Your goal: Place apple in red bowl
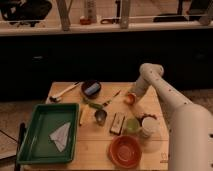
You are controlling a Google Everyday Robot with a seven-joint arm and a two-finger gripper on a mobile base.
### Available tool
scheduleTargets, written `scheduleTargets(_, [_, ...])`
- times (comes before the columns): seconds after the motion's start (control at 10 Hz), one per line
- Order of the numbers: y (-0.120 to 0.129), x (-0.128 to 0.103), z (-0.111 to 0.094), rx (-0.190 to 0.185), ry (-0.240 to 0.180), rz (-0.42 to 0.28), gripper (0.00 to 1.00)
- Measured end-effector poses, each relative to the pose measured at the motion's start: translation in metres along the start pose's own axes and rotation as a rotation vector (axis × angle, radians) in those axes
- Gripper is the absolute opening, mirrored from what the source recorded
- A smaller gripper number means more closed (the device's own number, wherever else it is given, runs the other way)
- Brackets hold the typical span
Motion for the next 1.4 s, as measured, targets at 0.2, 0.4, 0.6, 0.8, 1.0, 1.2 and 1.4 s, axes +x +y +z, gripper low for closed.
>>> scheduleTargets(0.2, [0.0, 0.0, 0.0, 0.0, 0.001, 0.0, 0.0])
scheduleTargets(0.4, [0.003, 0.001, 0.0, -0.003, 0.001, 0.002, 0.0])
scheduleTargets(0.6, [0.003, 0.0, -0.002, -0.008, 0.008, -0.004, 0.0])
scheduleTargets(0.8, [0.0, -0.004, -0.017, -0.006, 0.019, -0.022, 0.0])
scheduleTargets(1.0, [-0.006, -0.014, -0.05, -0.011, 0.031, -0.045, 0.0])
scheduleTargets(1.2, [-0.01, -0.02, -0.065, -0.019, 0.034, -0.067, 0.0])
scheduleTargets(1.4, [-0.013, -0.027, -0.072, -0.028, 0.022, -0.092, 0.0])
